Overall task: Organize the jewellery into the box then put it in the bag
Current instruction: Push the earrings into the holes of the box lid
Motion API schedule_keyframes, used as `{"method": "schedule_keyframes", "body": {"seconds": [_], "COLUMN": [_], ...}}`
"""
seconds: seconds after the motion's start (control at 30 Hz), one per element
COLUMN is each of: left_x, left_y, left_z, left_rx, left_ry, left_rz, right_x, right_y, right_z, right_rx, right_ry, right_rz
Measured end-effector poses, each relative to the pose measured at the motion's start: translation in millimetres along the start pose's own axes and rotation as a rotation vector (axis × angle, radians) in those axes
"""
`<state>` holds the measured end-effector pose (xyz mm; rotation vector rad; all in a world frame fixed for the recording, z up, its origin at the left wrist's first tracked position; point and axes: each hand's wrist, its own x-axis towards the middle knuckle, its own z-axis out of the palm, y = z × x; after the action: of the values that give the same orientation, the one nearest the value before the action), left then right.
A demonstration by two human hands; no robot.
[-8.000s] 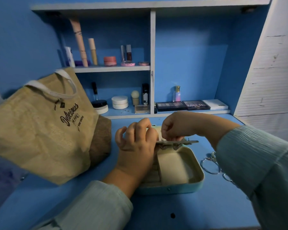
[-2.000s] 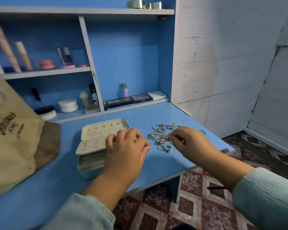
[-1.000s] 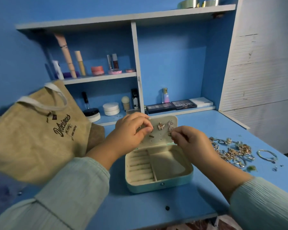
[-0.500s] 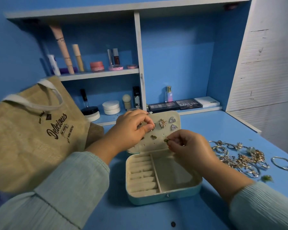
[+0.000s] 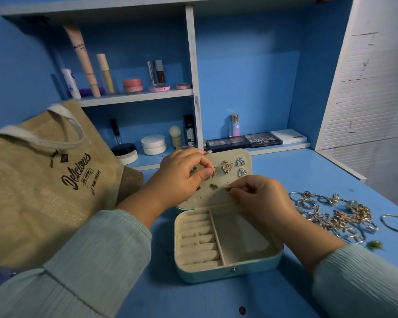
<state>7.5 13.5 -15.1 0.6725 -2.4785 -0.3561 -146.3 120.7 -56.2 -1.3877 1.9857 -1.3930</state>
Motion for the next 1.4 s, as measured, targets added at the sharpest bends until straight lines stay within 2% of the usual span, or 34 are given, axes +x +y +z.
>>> {"method": "schedule_keyframes", "body": {"seconds": [0.43, 0.7, 0.87, 0.97, 1.1, 1.27, 1.4], "left_x": [-2.3, -4.3, -6.7, -9.0, -10.3, -1.2, 15.3], "left_y": [3.9, 5.6, 7.9, 11.3, 18.7, 24.2, 23.3], "left_z": [-1.3, -2.4, -3.4, -5.5, -10.8, -24.4, -35.9], "left_rx": [0.019, 0.017, -0.045, -0.115, -0.236, -0.47, -0.403], "left_ry": [-0.015, -0.015, 0.014, 0.007, 0.041, 0.06, -0.053], "left_rz": [-0.013, 0.002, 0.003, -0.045, -0.111, -0.306, -0.433], "right_x": [5.6, 6.1, 3.2, 0.4, 1.8, 4.0, -0.5], "right_y": [-3.0, -5.6, -4.8, -4.7, -2.9, -0.4, 3.1], "right_z": [3.4, 2.7, 2.5, 1.7, 1.4, 4.0, 0.8], "right_rx": [-0.141, -0.137, -0.101, -0.042, -0.14, -0.082, -0.056], "right_ry": [0.079, 0.106, 0.193, 0.187, 0.155, 0.094, 0.092], "right_rz": [0.041, 0.101, 0.154, 0.19, 0.135, 0.113, 0.077]}}
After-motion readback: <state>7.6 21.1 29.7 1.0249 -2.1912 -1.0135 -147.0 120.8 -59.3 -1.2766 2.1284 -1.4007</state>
